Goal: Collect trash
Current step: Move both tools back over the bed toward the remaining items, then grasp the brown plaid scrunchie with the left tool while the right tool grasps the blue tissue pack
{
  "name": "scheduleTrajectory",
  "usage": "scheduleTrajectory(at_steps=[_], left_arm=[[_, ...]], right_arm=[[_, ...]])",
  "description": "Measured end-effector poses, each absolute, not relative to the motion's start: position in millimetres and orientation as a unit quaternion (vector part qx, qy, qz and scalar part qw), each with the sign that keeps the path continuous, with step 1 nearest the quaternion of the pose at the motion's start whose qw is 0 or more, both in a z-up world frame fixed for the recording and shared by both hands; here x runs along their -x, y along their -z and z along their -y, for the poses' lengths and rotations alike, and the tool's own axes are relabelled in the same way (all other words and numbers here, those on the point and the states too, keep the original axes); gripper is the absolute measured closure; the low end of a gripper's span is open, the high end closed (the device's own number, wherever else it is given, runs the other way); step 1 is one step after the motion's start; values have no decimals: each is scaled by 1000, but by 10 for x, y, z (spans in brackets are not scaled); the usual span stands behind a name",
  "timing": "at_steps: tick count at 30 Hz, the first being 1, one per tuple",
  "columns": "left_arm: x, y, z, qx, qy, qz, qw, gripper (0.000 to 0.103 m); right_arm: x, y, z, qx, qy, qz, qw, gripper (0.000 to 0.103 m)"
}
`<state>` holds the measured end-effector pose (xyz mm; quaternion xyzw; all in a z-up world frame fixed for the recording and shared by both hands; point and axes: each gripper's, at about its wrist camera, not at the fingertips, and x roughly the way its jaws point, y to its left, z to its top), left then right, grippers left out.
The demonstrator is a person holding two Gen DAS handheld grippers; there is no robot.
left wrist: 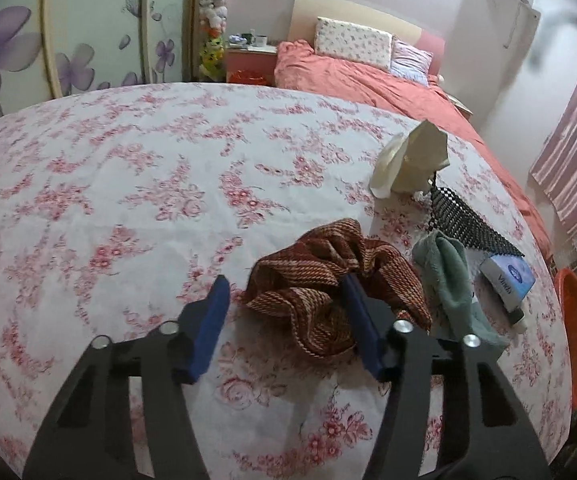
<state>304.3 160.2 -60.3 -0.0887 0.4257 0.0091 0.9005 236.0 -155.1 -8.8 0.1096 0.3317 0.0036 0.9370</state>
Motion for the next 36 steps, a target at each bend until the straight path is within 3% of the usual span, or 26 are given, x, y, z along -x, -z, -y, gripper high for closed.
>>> scheduleTrajectory(at_steps=[5,13,17,19,22,30,36], left_arm=[[-3089,646,-1536,79,1,-430,900,55],[-3089,664,-1505,81,18,-427,900,55],[-3098,671,-1455,63,20,-425,903,78],[-3095,659,-1471,69,26,-425,902,82],[-3057,584,-1554,81,16,-414,907,83],[-2932,344,-1694,95,14,-387,917,83],[-2906,296,-1656,96,26,-385,918,83]], right_arm=[[-2452,142,1458,-110,-10,-341,933,50],[-2633,259,1292,-108,-26,-363,925,50],[-2702,311,1212,-104,-33,-371,922,46],[-2739,330,1169,-101,-36,-374,921,45],[-2800,351,1132,-97,-41,-377,920,43],[-3042,432,1083,-100,-39,-391,914,19],[-3171,485,983,-71,-42,-402,912,17]])
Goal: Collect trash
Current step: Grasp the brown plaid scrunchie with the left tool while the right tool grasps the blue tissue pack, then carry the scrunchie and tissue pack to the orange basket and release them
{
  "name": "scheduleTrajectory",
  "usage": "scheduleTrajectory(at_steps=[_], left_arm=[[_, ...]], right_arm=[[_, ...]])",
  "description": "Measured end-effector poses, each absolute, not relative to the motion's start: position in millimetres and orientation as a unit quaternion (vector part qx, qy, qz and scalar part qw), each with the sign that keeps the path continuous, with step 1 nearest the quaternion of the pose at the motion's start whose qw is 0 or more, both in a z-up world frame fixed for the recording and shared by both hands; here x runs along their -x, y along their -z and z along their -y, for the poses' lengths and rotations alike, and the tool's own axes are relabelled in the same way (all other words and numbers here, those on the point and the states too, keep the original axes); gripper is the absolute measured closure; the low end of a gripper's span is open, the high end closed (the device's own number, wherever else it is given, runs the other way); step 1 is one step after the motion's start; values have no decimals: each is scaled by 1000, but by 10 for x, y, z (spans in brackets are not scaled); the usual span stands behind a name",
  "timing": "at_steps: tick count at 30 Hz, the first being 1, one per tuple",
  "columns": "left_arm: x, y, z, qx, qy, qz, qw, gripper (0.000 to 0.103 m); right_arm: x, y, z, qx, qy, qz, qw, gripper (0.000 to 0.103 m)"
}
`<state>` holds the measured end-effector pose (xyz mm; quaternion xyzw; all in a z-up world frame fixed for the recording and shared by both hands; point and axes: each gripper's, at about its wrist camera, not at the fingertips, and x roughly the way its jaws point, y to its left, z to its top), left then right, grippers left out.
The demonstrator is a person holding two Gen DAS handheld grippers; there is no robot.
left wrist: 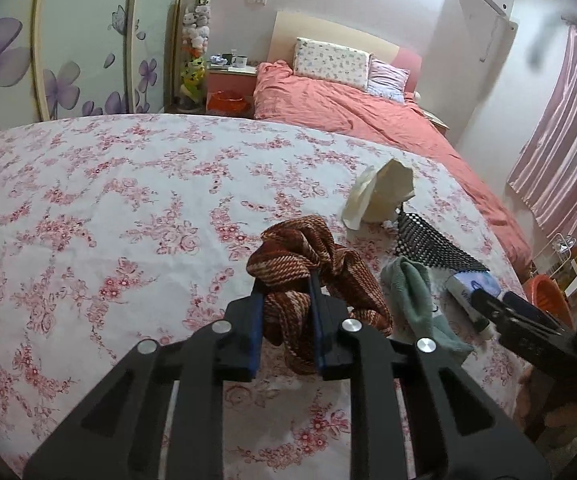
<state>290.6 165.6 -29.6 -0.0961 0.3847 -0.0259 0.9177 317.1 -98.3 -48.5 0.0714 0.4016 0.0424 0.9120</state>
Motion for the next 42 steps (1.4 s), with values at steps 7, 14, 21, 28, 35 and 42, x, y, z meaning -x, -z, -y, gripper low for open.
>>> scheduleTrajectory(at_steps=[7,14,21,28,35,42], left_arm=[[-2912,308,-1625,95,29,-388,916,83],[-2882,295,-1602,94,29,-386,917,83],[-2808,223,-1532,90,37,-381,920,83],[-2728,118,-1376,84,54,-372,923,83],[-2629,-24,-1131,77,82,-360,926,83],[-2528,-155,-783,70,121,-352,926,83]], right_arm=[[-3254,537,989,-71,-52,-412,907,20],[-3131,498,1020,-67,-57,-406,910,27],[-2898,357,1131,-72,-58,-385,918,28],[-2667,214,1249,-61,-45,-353,933,28],[-2402,-7,1565,-95,-19,-307,947,28],[-2132,-149,1870,-113,16,-268,957,28]])
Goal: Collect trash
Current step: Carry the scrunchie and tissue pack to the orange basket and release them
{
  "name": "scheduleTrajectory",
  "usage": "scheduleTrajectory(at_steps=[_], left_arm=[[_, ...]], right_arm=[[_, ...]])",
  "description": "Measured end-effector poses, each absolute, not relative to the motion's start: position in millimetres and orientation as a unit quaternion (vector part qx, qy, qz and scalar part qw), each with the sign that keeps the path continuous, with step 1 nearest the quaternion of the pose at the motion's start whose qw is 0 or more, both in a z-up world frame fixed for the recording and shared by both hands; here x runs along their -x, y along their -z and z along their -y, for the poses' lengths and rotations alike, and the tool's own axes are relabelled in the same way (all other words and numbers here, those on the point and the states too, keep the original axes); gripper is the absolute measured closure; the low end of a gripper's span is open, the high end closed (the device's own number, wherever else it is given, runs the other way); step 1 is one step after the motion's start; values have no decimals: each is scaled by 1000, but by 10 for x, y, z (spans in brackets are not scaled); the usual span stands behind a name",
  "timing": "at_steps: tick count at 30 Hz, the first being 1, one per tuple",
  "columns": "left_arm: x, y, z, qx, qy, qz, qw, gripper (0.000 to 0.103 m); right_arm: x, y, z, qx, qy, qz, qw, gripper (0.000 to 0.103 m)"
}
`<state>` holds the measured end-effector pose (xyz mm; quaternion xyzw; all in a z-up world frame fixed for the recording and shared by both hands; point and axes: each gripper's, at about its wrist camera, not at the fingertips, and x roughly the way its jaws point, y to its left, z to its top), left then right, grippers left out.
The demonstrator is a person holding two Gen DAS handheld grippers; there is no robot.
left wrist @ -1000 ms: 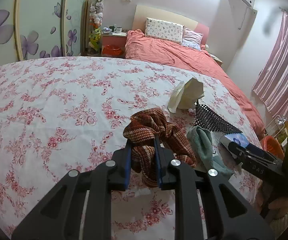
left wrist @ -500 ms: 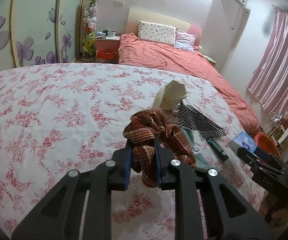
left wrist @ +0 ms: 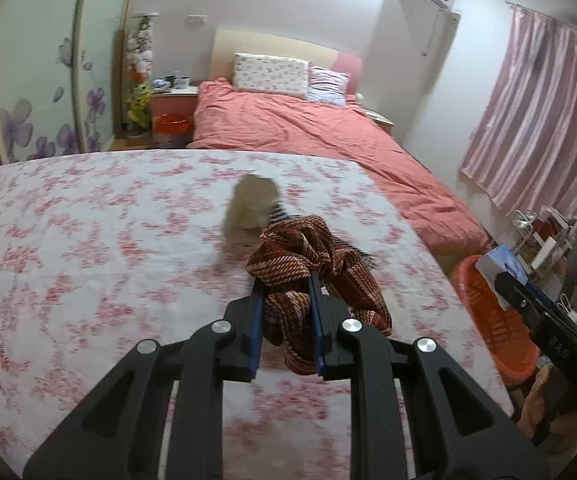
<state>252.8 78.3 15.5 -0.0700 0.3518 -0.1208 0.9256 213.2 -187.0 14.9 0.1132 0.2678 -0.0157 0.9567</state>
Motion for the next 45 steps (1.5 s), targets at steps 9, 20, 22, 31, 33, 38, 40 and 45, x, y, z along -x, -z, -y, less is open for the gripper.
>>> scheduleTrajectory(at_steps=[9,20,22,31,33,38,40,45], left_arm=[[-2412,-207,-154,57,189,-353,915,83],[-2359,-213,810,42,276,-355,892,83],[-2355,-207,1008,36,292,-355,888,83],[-2385,-49,1676,19,335,-367,867,83],[-2411,12,1796,14,340,-371,864,83],[-2476,151,2069,4,346,-383,856,82],[-2510,194,2136,1,346,-387,855,81],[-2619,340,2262,-6,338,-402,851,66]], right_arm=[[-1824,-198,2339,-135,79,-229,961,28],[-1603,-109,2910,-165,149,-202,954,28],[-1585,-77,3011,-172,159,-199,952,28],[-1540,90,3434,-208,190,-195,939,28],[-1553,110,3498,-214,192,-195,938,28],[-1553,185,3635,-228,192,-193,935,28],[-1565,209,3687,-235,190,-194,933,28],[-1619,284,3815,-258,174,-198,929,26]])
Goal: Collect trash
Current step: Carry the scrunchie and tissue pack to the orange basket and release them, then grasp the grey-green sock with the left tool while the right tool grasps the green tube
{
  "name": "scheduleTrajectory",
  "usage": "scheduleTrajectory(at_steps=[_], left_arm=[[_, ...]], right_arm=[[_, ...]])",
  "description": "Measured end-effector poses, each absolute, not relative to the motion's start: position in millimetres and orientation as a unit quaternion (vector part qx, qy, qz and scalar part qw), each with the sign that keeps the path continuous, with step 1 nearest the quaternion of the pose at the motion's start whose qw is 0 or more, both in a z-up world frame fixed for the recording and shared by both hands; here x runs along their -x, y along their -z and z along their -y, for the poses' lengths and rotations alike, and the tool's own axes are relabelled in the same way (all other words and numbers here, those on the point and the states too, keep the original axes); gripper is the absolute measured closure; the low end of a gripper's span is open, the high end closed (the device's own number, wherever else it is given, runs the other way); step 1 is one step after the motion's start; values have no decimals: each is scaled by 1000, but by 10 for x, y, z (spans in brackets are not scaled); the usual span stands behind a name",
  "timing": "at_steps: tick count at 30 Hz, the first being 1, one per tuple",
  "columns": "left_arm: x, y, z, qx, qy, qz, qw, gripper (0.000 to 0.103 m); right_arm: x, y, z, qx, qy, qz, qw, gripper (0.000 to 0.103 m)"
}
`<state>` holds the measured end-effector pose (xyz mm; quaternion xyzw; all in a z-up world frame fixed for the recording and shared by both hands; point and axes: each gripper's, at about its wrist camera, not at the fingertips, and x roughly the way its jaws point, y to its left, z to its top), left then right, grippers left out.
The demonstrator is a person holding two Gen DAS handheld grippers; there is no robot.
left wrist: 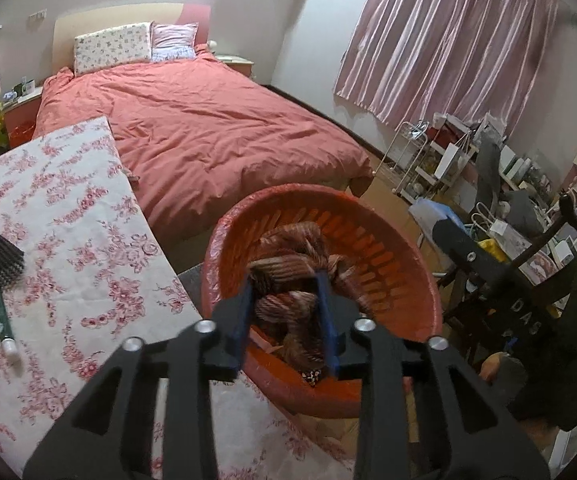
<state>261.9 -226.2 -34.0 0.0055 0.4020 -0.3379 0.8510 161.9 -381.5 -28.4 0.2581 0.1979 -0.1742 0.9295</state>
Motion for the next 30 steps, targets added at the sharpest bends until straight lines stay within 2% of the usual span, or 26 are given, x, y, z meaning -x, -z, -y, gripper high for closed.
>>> scheduleTrajectory(at_steps=[4,7,11,18,30], left_arm=[[-2668,444,2270,-9,327,-414,849,51],[-2689,499,2184,-14,315,-420,851,50],[-2692,530,1974,-21,287,-421,860,44],[-2623,509,1556,-37,239,-411,879,39],[-2572,436,523,-24,146,-400,905,39]], right_arm=[[-1608,364,3891,-279,168,-206,923,19],[-1578,374,3855,-273,178,-211,921,19],[-1589,352,3749,-256,183,-221,923,19],[-1638,231,3478,-211,171,-234,933,19],[-1720,19,2887,-142,133,-243,950,19]])
